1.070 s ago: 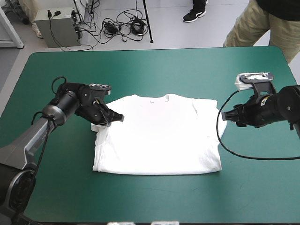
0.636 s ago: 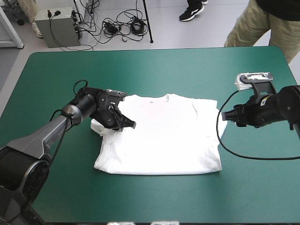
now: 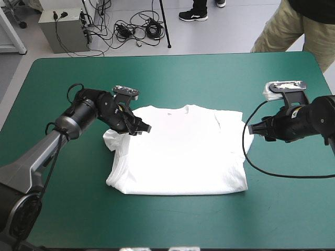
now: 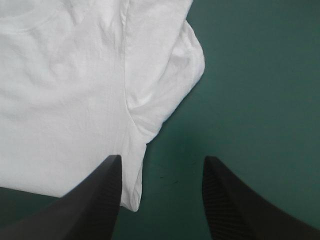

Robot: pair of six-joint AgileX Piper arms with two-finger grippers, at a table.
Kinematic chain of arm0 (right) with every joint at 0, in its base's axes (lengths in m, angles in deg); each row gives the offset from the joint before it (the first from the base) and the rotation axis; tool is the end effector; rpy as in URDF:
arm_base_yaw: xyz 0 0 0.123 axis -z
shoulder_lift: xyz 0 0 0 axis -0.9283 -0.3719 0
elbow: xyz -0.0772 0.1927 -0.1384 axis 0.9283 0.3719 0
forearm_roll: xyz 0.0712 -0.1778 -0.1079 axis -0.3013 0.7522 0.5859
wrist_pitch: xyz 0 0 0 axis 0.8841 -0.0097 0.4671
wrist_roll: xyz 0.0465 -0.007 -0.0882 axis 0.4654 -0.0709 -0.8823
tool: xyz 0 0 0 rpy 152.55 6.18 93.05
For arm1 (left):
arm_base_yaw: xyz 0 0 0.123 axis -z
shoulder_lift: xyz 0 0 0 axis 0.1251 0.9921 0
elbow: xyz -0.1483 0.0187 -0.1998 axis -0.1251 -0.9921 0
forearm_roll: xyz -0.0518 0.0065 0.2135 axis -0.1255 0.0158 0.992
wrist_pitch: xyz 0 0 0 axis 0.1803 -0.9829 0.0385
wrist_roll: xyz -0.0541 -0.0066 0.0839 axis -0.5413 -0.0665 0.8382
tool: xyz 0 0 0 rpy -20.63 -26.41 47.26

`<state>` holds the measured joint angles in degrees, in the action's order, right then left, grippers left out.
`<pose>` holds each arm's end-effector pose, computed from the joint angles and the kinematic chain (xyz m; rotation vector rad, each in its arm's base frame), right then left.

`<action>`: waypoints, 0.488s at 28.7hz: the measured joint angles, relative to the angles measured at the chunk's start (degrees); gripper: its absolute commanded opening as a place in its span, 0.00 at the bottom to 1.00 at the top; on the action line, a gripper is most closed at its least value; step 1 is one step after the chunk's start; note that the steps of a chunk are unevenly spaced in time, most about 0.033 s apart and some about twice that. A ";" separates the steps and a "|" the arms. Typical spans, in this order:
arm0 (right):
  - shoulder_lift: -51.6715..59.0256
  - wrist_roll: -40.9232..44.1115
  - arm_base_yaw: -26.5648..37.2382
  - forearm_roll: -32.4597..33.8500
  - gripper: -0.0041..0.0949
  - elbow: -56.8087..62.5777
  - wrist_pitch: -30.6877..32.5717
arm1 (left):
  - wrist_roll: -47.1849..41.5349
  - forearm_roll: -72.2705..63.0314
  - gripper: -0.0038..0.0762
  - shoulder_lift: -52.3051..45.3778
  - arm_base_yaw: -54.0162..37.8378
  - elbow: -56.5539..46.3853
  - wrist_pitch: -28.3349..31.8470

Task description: Fold the cloth

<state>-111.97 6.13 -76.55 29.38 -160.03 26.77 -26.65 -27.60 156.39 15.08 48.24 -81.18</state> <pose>0.2048 0.0399 0.3521 -0.1829 2.6024 0.1894 0.2880 -0.1331 0.2588 0.5456 2.6818 -0.3093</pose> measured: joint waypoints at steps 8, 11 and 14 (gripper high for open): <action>-0.11 2.36 0.00 0.93 0.51 0.00 0.00 | 0.00 1.64 0.48 -5.10 0.00 0.99 -6.31; -0.78 2.68 0.00 1.11 0.51 -0.05 0.00 | 0.00 2.35 0.48 -5.47 0.00 0.99 -8.85; -1.87 3.05 0.00 1.19 0.51 -0.01 -0.26 | 0.00 2.81 0.48 -5.78 0.00 0.99 -10.62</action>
<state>-113.84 9.18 -76.55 30.57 -160.05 26.51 -26.65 -24.79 150.60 15.08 49.23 -91.80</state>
